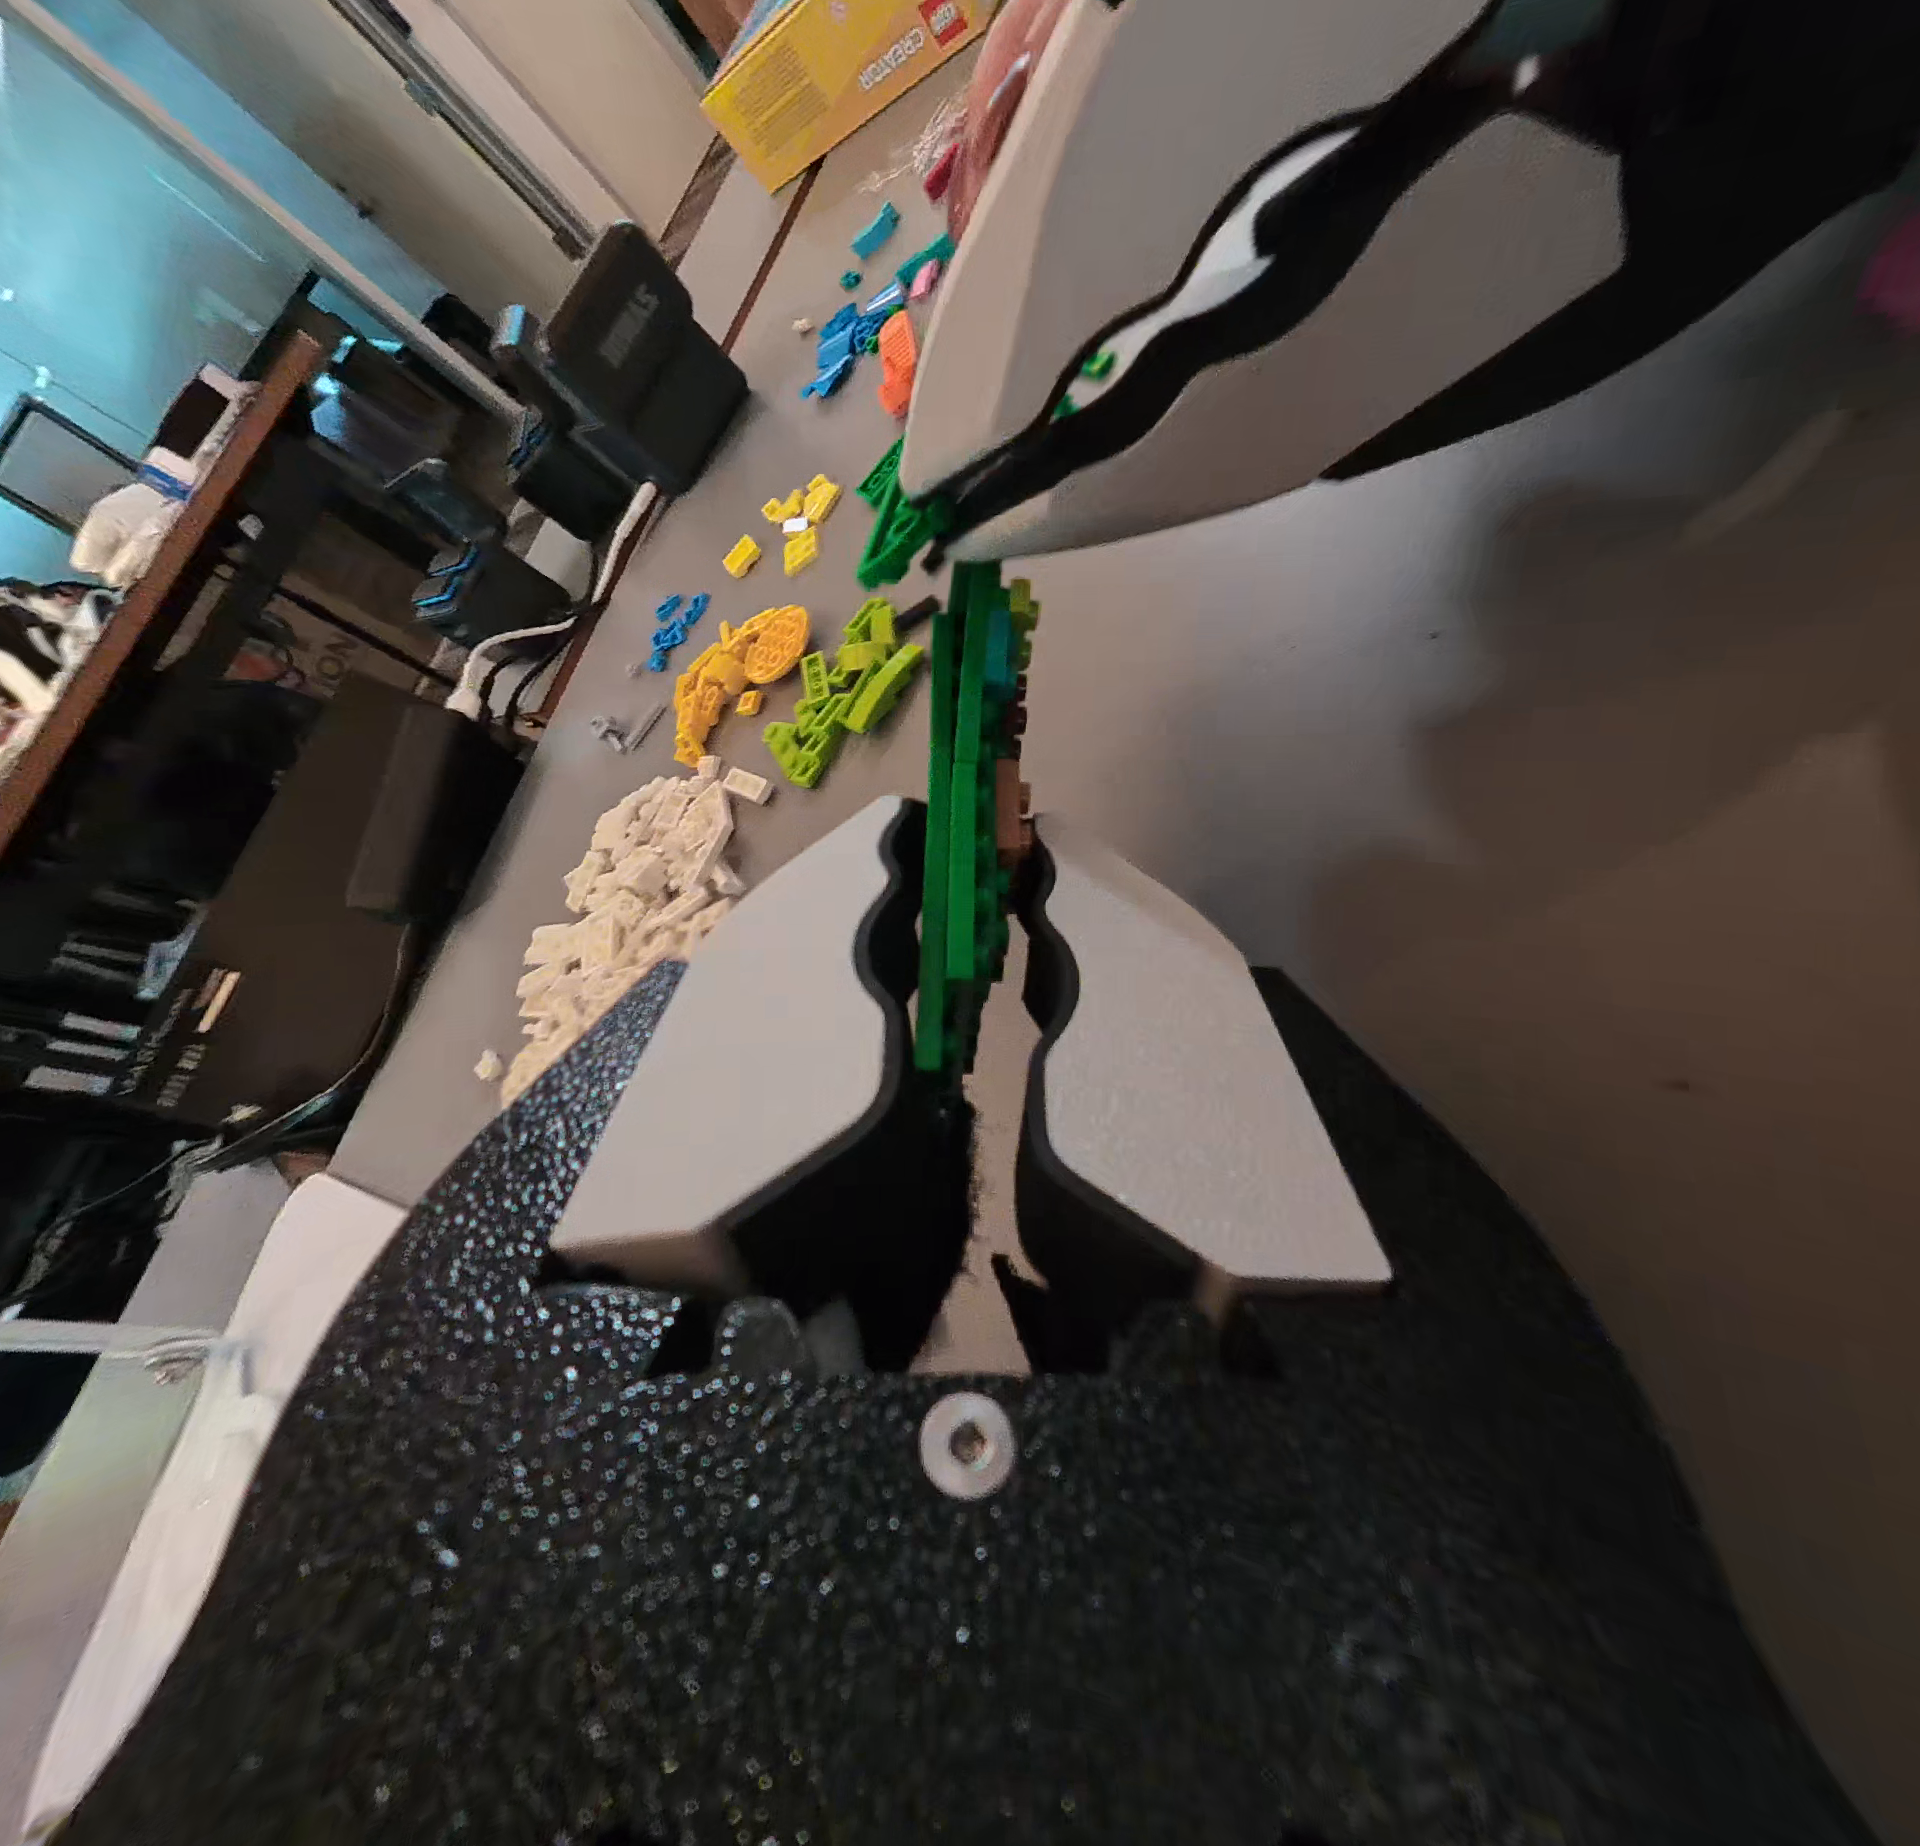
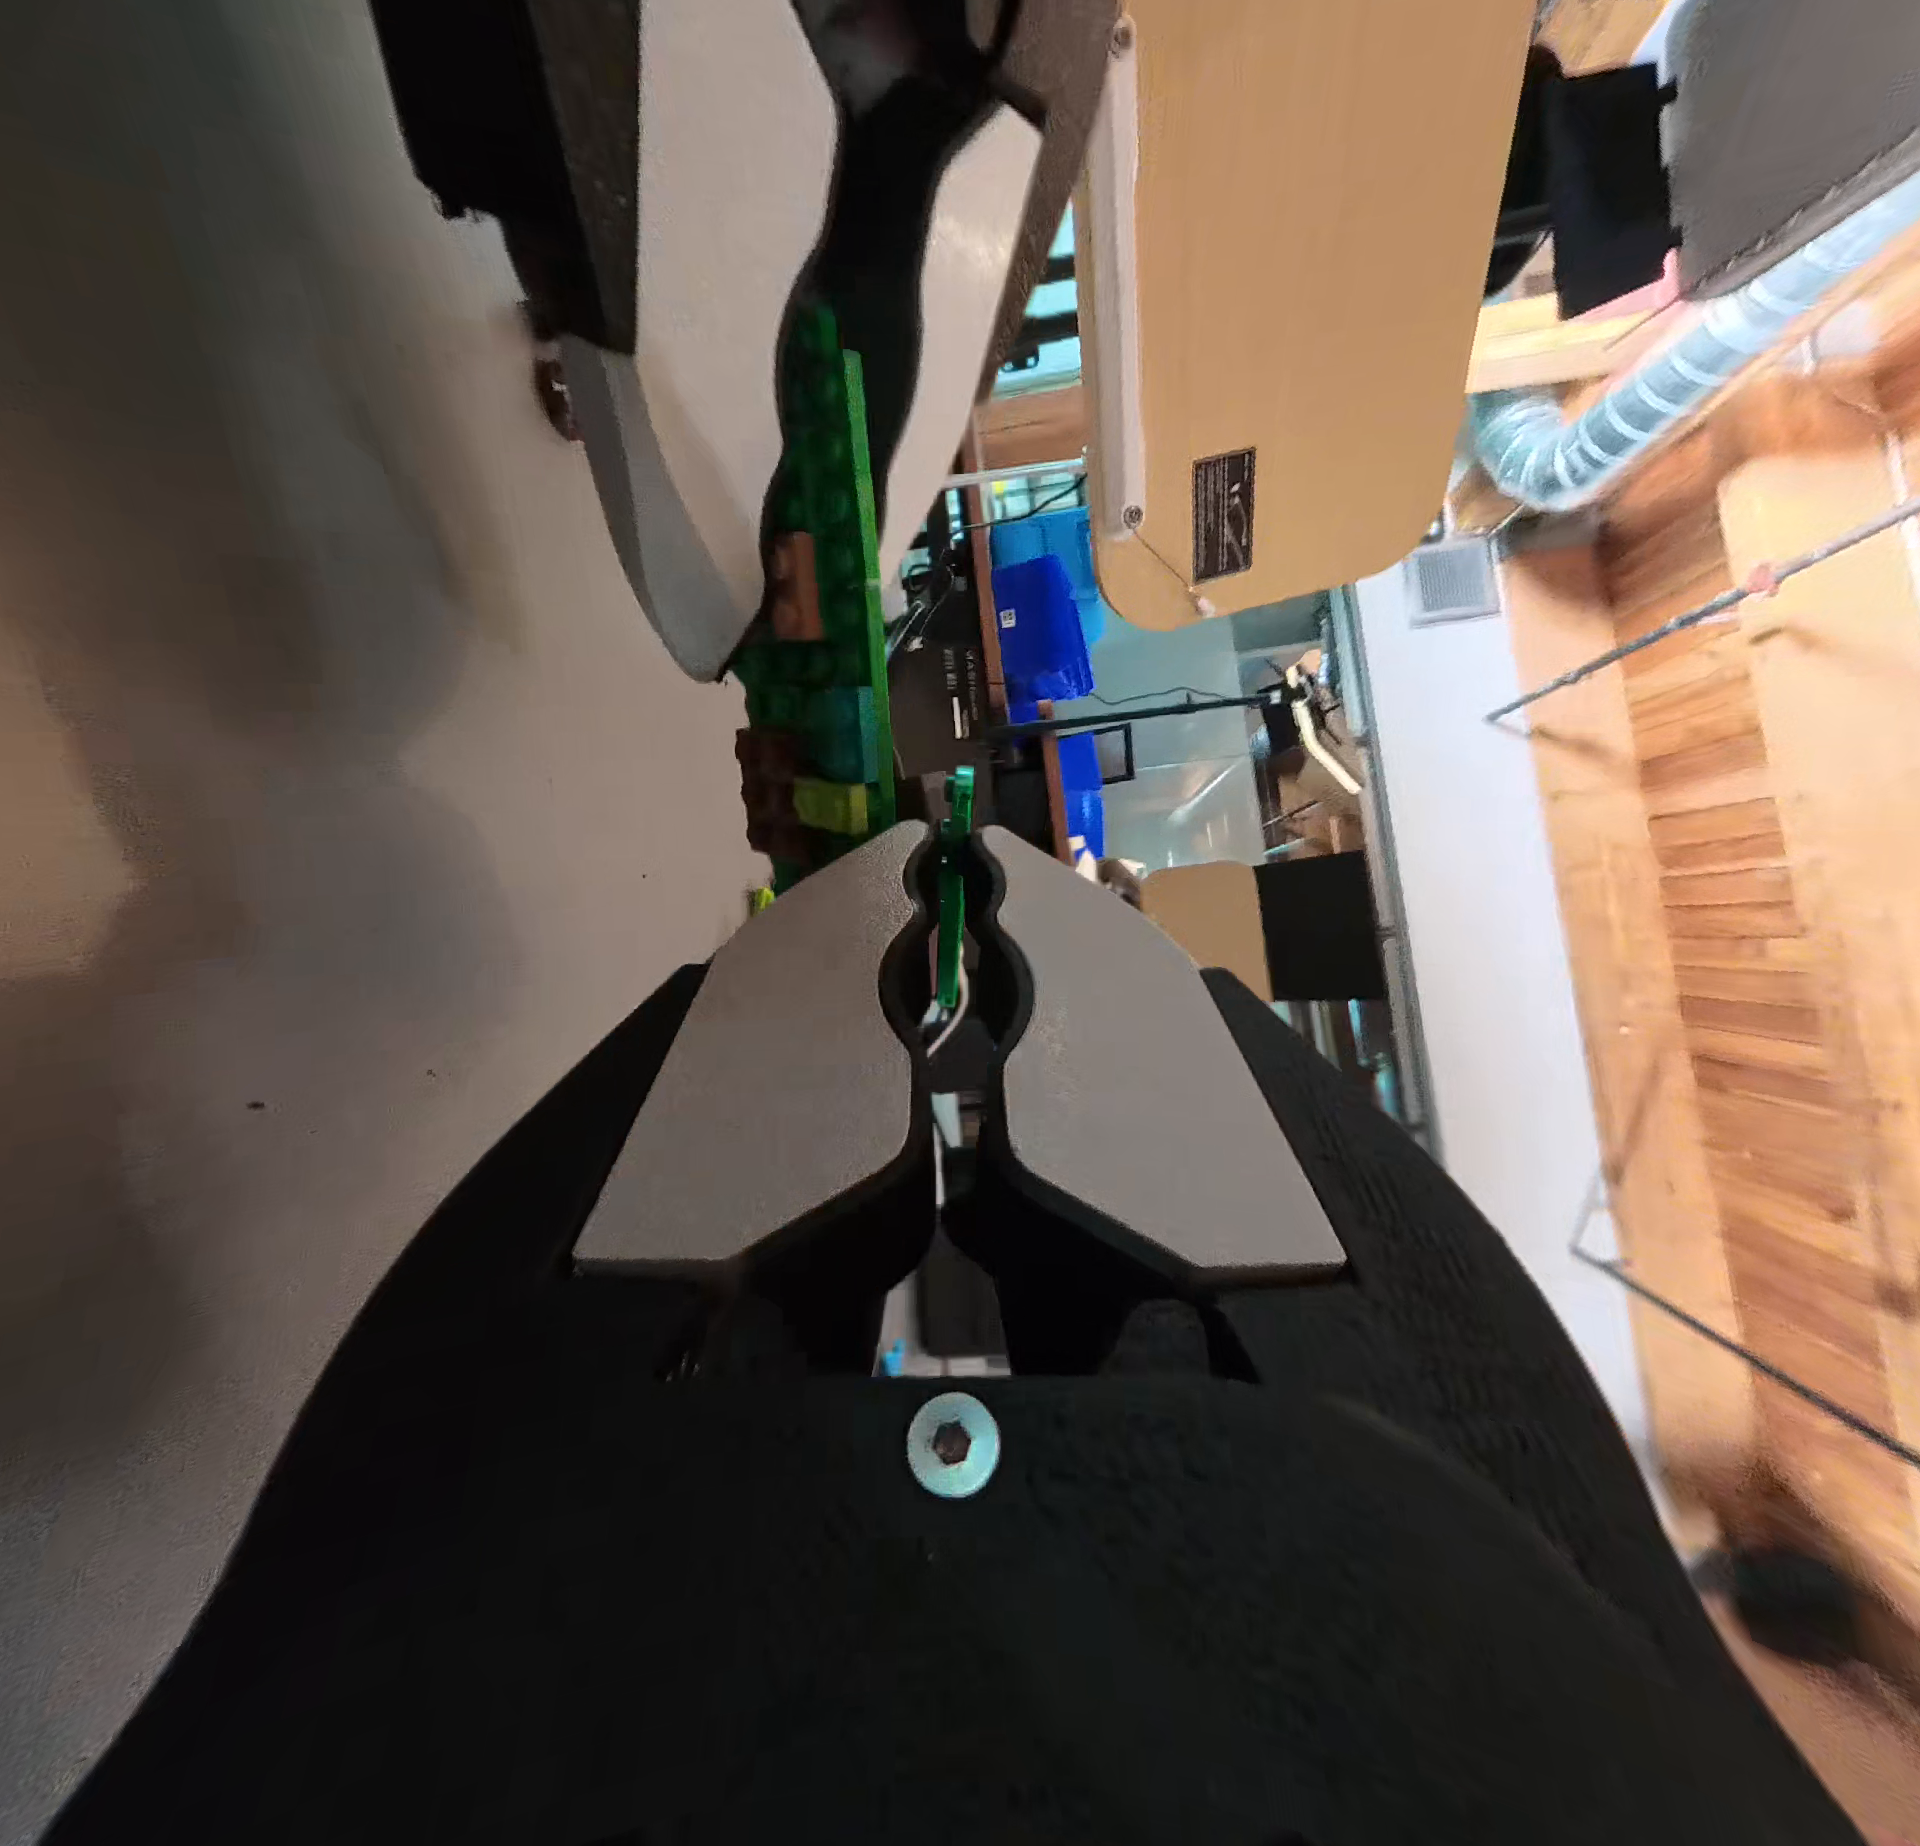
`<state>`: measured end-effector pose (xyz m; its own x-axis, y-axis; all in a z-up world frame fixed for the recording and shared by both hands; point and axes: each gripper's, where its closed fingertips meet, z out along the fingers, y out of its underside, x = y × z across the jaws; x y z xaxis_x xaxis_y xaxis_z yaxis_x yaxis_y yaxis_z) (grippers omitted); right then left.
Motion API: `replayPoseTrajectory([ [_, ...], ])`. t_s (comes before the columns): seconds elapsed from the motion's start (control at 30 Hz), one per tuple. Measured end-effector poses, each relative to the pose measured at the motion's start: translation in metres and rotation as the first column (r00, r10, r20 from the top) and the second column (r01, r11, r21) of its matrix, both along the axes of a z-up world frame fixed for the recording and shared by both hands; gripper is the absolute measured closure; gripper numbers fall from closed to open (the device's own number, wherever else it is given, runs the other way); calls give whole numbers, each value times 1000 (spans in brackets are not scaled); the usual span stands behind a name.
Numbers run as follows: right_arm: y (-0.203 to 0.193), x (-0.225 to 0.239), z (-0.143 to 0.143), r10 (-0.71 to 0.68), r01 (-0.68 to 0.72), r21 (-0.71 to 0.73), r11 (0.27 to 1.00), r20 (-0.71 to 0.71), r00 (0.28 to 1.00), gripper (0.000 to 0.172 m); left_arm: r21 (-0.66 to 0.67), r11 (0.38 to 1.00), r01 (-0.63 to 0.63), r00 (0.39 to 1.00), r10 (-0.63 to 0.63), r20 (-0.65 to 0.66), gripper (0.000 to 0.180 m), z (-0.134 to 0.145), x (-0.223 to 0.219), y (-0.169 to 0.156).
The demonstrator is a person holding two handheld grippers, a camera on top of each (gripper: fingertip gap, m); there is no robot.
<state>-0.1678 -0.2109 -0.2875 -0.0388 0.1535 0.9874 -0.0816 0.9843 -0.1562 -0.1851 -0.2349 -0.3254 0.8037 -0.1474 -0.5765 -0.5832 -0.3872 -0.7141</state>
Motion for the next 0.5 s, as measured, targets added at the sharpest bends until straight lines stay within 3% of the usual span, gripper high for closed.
replayPoseTrajectory([
  [0.07,4,0,2,5,-2,-94,996,25,1000,169,-2,1000,-26,1000,26,-9,164,0,-6,-1],
  [0.13,7,0,5,44,-22,-281,959,72,996,169,9,999,-42,999,42,-10,164,0,-9,-1],
  [0.27,30,3,10,135,31,-642,766,209,969,169,35,994,-100,992,102,-69,164,1,-21,-2],
  [0.3,36,5,10,185,72,-744,664,256,949,169,44,994,-103,992,106,-68,164,2,-23,-2],
  [0.37,40,10,9,359,204,-912,357,335,871,168,75,994,-85,995,89,-49,164,6,-20,-1],
  [0.43,43,15,14,524,311,-949,50,290,801,169,95,992,-81,994,88,-69,164,9,-19,-1],
  [0.5,49,16,15,598,379,-914,-144,225,769,169,109,992,-69,988,83,-128,160,11,-16,0],
])
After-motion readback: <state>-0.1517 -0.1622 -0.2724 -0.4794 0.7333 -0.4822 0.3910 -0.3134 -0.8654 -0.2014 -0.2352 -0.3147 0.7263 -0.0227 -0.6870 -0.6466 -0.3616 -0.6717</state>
